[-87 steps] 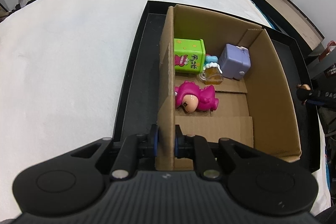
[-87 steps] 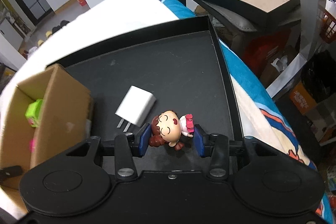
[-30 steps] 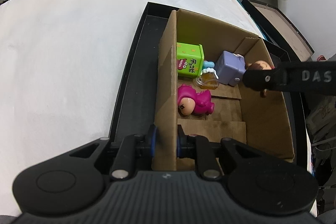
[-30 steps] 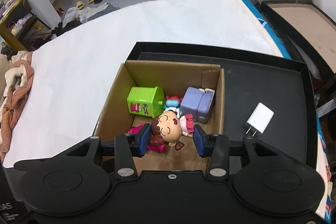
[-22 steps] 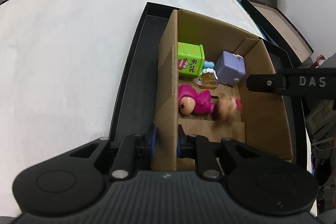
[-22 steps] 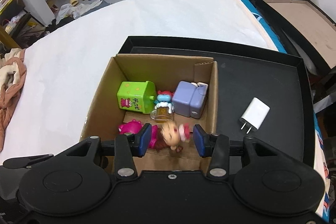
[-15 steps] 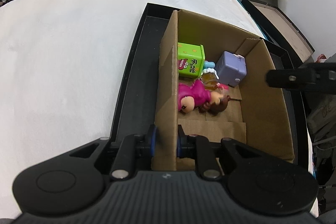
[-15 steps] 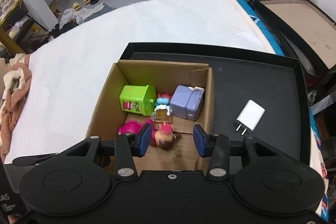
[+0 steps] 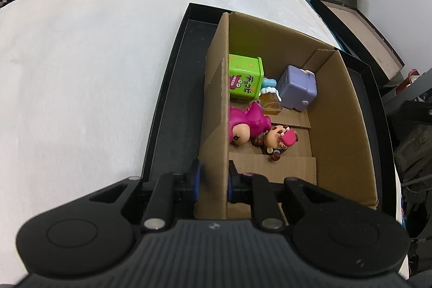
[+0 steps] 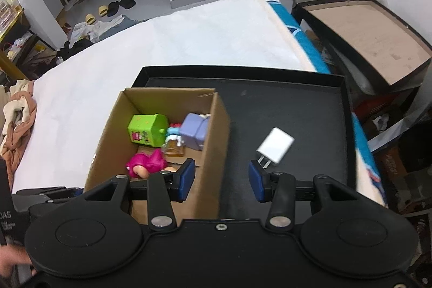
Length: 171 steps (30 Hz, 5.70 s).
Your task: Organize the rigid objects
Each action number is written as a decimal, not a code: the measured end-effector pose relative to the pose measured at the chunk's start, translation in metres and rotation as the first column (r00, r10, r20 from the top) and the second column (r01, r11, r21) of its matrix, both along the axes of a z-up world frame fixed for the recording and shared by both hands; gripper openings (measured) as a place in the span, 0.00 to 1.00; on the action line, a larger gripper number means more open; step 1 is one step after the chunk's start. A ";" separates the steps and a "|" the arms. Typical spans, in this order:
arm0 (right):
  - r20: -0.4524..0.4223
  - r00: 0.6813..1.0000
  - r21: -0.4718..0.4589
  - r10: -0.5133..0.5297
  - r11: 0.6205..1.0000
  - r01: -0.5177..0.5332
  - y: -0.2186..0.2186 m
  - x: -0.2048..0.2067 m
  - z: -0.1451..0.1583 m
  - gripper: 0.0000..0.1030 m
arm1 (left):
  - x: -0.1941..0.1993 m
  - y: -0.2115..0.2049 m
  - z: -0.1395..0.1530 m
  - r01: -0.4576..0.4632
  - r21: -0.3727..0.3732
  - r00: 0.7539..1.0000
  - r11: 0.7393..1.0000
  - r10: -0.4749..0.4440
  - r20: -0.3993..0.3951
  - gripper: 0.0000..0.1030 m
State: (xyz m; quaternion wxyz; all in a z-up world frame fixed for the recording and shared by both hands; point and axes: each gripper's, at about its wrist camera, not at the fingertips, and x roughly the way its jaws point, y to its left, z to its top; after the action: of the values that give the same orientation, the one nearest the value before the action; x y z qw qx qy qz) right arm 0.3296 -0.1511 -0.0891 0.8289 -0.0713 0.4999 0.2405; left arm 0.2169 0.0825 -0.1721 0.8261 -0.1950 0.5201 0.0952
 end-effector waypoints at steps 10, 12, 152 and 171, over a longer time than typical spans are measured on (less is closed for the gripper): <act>-0.015 0.998 -0.002 -0.054 0.999 0.053 -0.042 0.029 -0.001 0.49 | 0.001 -0.004 0.001 -0.001 0.017 1.000 1.000 0.001 -0.005 0.16; -0.023 0.998 0.008 -0.066 0.998 0.066 -0.046 0.034 -0.004 0.51 | 0.001 -0.004 0.002 -0.003 0.020 1.000 1.000 0.003 -0.006 0.16; 0.037 0.999 -0.086 0.021 0.996 -0.018 0.061 -0.007 -0.001 0.44 | 0.003 -0.002 0.002 0.042 -0.012 0.999 0.999 -0.042 -0.006 0.18; -0.008 1.000 0.034 -0.027 0.999 0.028 0.018 -0.016 0.007 0.55 | -0.001 -0.006 0.035 0.036 0.044 0.999 0.998 -0.036 0.017 0.14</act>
State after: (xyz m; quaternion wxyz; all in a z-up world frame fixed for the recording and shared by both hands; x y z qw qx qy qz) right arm 0.3134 -0.1327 -0.0820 0.8313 -0.0492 0.4999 0.2380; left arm 0.2162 0.0760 -0.1376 0.8363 -0.1683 0.5139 0.0899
